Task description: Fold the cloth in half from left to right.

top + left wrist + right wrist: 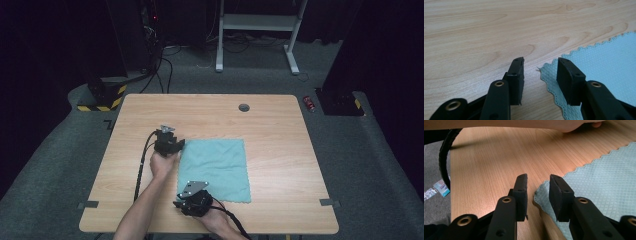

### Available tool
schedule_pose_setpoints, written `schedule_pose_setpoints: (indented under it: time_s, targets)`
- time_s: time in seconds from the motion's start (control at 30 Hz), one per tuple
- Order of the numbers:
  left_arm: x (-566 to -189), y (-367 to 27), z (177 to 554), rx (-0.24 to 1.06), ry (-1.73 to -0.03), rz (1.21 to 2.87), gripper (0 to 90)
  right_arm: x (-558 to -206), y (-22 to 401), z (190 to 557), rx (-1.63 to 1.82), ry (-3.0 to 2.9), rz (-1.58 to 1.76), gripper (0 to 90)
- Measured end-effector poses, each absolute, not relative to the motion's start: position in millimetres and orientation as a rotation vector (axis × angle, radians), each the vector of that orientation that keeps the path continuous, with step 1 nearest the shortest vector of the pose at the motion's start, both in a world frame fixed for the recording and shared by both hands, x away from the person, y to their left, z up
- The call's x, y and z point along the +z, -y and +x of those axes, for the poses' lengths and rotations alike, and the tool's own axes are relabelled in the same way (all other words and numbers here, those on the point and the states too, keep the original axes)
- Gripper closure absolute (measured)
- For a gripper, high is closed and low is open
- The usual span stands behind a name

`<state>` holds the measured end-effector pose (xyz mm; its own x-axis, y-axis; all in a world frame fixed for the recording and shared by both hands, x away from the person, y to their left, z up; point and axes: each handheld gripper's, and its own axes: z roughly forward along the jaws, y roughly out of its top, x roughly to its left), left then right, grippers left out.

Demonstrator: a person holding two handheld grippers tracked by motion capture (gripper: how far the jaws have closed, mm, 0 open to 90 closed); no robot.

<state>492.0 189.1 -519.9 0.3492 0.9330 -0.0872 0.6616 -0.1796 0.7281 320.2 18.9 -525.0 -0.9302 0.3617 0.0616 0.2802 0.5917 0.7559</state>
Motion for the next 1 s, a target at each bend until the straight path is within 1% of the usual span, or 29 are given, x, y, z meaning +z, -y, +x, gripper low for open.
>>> schedule_pose_setpoints:
  time_s: [0.03,0.13,0.23,0.3,0.4,0.43,0.53,0.63,0.77,1.0]
  targets:
    - [-518.1,-186.7,494.3,0.503,-1.382,1.956,57.5,-525.1,-19.9,319.8,1.247,-2.719,0.555,69.6]
    - [-516.6,-180.7,497.7,0.502,-1.385,1.980,57.9,-525.4,-21.1,319.4,1.231,-2.715,0.543,72.4]
    - [-516.7,-175.8,497.8,0.539,-1.380,2.001,60.6,-525.2,-20.6,319.7,1.223,-2.710,0.550,75.0]
    - [-516.3,-176.4,498.1,0.540,-1.381,2.006,63.0,-525.2,-20.8,319.1,1.217,-2.705,0.550,76.6]
    - [-515.8,-179.2,498.3,0.538,-1.389,2.005,70.4,-525.2,-21.2,317.4,1.206,-2.701,0.530,82.0]
    - [-515.6,-179.5,498.5,0.529,-1.385,2.007,71.7,-525.1,-21.3,316.7,1.203,-2.700,0.532,84.0]
    - [-515.3,-177.1,499.2,0.514,-1.375,2.011,80.3,-525.0,-21.6,316.0,1.199,-2.698,0.529,88.4]
    - [-515.5,-175.2,500.1,0.502,-1.368,2.012,88.5,-525.1,-22.2,315.1,1.200,-2.698,0.522,89.6]
    - [-515.8,-180.7,502.1,0.447,-1.385,1.981,89.6,-525.0,-21.6,314.0,1.201,-2.689,0.514,90.0]
    - [-515.2,-184.0,503.2,0.429,-1.382,1.958,90.0,-521.0,-16.3,312.8,1.235,-2.666,0.521,90.0]
